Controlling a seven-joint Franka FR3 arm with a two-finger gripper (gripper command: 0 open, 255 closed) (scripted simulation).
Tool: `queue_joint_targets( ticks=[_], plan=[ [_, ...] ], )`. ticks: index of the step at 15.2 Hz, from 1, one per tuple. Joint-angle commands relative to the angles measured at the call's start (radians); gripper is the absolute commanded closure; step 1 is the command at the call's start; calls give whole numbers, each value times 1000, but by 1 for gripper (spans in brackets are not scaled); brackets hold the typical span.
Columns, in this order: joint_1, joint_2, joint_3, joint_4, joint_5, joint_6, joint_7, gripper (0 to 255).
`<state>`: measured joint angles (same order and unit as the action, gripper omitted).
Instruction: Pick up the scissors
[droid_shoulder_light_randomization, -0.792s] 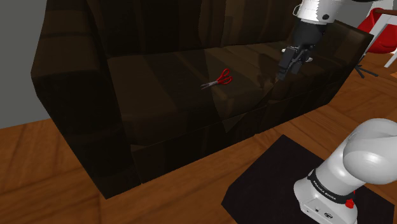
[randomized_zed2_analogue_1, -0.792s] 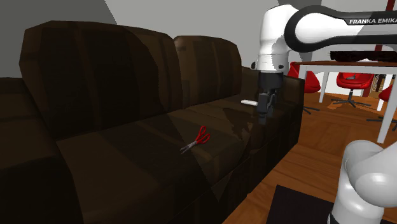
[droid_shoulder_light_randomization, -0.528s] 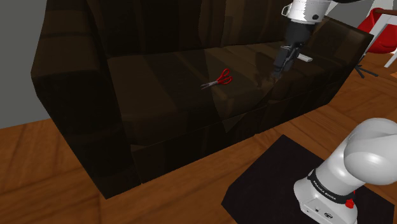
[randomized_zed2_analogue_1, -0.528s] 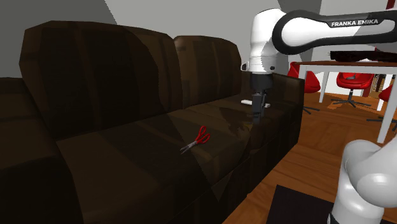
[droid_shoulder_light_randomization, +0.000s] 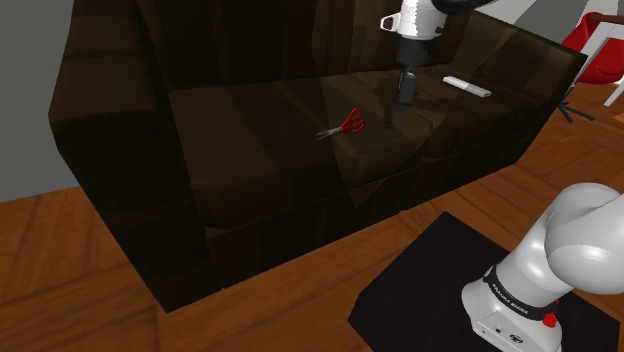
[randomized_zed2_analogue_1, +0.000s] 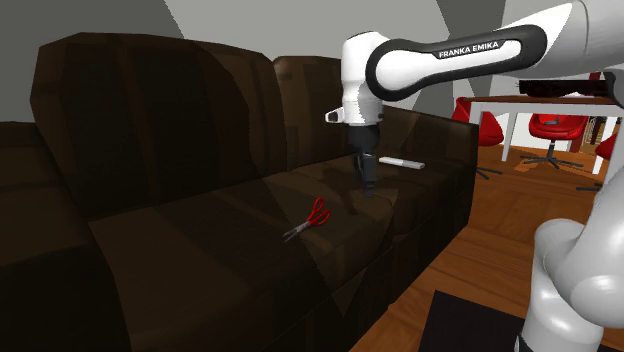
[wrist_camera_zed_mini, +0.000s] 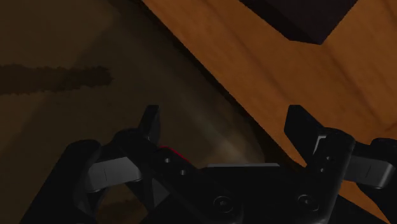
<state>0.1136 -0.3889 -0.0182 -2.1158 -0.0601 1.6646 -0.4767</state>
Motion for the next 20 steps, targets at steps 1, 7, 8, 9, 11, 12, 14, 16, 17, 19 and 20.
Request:
queue_joint_targets(
  ticks=[1,7,8,9,11,12,14,16,17,19,20],
  plan=[
    [24,84,-6,57,-16,21,-115,0],
    [85,300,17,224,-52,53,-406,0],
    [95,332,25,250,-59,57,-451,0],
    [104,362,33,276,-66,61,-496,0],
    [122,418,51,321,-80,69,-580,0],
    [122,419,51,308,-81,82,-578,0],
    [122,421,51,284,-82,108,-575,0],
    [121,424,50,261,-83,134,-572,0],
    [121,426,50,250,-83,147,-570,0],
    [121,429,50,233,-84,168,-567,0],
    [121,430,50,233,-84,167,-567,0]
  ],
)
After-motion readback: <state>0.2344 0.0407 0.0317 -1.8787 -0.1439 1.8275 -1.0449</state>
